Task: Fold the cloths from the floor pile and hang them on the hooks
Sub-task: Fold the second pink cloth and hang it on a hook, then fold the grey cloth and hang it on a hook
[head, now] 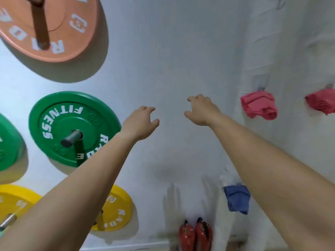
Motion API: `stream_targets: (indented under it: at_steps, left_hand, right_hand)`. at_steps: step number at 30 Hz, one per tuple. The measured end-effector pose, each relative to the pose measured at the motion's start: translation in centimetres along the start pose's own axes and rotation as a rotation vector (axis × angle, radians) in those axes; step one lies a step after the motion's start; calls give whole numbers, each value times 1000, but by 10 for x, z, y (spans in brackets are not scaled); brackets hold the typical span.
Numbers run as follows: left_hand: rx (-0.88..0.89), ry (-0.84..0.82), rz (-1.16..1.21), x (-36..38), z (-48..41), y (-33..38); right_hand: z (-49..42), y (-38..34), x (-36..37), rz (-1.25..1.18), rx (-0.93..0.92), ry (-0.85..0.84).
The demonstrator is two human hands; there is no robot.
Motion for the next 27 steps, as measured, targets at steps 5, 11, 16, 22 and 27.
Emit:
stream_targets:
  at_steps: [5,11,16,22,27]
  left_hand:
    - [-182,-37,-55,-5,94,-120]
    - [-466,-126,-29,26,212,-227]
    - [-752,-215,18,85,318,-279]
    - [-1111,-372,141,154,466,-306]
    - [-1329,-400,186,185,583,-315]
  right_hand:
    - [14,-137,79,-26,-214,-134]
    - [48,-262,195,-30,-458,-328]
    - [92,-333,306,-53,-647,-527]
    - [186,-384,428,-1,-813,-806]
    - [276,-415,496,44,-930,-998]
Point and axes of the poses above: each hand's wrist, its own z-axis away from the middle knuckle, its own x-axis out of the palm, y = z × x, the point moved 3 cm from there along -z, towards the middle knuckle, and after that the axes turned 9 degrees about -y, right-handed, at the moved point
